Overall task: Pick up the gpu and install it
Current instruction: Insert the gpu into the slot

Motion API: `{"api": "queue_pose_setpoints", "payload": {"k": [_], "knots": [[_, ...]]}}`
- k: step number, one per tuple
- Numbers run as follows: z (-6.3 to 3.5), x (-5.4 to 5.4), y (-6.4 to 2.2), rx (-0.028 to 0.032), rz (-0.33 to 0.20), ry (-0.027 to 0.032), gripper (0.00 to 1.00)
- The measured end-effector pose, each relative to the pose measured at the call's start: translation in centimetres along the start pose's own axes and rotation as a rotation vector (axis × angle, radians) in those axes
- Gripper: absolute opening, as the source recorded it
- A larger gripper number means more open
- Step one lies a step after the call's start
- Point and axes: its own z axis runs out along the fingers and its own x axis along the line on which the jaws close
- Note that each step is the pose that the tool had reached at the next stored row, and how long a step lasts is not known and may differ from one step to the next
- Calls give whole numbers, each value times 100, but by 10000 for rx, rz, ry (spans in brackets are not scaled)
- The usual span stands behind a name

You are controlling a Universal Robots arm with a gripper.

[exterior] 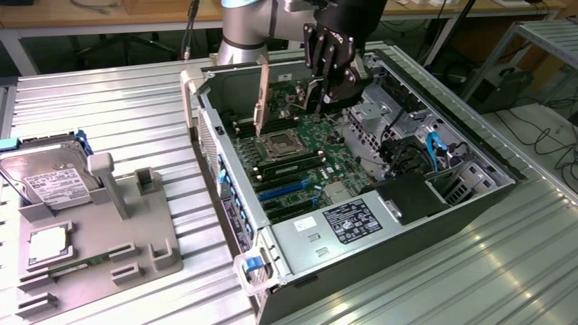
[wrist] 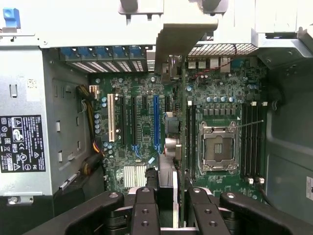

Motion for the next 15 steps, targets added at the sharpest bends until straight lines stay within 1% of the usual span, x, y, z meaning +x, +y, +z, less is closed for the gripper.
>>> {"api": "queue_pose_setpoints", "payload": {"k": [10, 15], "knots": [[55, 0, 0, 8, 1, 0, 28], [105, 0, 0, 18, 0, 1, 28]]}}
